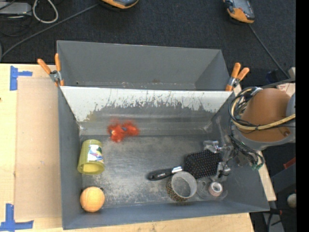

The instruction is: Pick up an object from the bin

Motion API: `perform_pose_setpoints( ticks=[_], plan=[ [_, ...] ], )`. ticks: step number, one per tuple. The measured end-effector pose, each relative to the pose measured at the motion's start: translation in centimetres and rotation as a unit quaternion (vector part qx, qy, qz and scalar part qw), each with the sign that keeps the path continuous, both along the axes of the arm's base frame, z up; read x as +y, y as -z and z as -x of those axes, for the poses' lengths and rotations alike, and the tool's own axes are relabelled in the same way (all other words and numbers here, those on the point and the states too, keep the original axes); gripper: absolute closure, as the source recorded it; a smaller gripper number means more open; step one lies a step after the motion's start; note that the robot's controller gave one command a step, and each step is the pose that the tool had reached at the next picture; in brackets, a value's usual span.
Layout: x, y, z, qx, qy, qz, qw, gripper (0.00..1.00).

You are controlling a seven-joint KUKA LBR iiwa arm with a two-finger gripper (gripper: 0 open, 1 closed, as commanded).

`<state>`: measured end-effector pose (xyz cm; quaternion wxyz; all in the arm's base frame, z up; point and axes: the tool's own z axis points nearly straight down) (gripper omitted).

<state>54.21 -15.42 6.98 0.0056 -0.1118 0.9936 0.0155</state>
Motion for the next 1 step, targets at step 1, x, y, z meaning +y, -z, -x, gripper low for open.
perform_pose_setpoints(
  ticks=[1],
  plan=[
    [0.01, 0.00, 0.01, 0.0002, 0.000, 0.000, 1.0000, 1.00]
  ],
)
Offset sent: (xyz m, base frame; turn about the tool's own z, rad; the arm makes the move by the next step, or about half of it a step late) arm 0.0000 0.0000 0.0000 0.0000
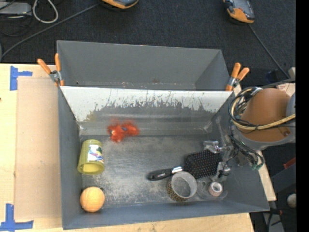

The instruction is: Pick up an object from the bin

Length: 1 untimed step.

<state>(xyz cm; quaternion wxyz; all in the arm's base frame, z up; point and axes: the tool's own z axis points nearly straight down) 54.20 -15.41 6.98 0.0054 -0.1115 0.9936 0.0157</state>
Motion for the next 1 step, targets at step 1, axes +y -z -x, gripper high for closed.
perform_pose_setpoints(
  ticks=[1],
  plan=[
    [0.00, 0.00, 0.00, 0.0001, 0.000, 0.000, 1.0000, 1.00]
  ],
)
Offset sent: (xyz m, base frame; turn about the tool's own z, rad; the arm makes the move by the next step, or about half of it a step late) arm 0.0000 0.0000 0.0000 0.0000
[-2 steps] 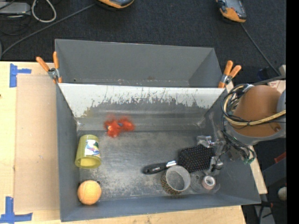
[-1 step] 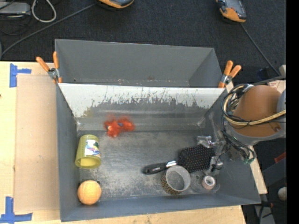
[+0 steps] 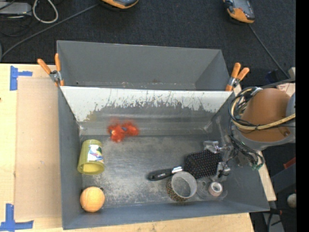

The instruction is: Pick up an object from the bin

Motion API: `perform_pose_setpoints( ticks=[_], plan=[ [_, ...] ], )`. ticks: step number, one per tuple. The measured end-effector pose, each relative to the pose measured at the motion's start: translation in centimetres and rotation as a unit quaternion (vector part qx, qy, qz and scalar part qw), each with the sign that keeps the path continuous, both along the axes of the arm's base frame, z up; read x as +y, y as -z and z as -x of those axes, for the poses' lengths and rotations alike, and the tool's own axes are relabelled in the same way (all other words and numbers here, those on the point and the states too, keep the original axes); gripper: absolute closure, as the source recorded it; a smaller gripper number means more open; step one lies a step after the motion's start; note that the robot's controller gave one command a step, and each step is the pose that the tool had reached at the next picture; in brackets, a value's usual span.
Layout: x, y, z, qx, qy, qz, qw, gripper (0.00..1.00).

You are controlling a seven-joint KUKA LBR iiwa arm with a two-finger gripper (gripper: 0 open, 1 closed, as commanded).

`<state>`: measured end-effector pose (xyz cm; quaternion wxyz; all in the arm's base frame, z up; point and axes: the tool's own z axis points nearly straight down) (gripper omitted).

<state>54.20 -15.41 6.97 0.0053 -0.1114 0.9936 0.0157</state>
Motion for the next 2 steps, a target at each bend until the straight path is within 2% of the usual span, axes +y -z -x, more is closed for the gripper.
perform_pose_setpoints(
  ticks=[2],
  plan=[
    [0.00, 0.02, 0.01, 0.0001, 0.000, 0.000, 1.0000, 1.00]
  ],
)
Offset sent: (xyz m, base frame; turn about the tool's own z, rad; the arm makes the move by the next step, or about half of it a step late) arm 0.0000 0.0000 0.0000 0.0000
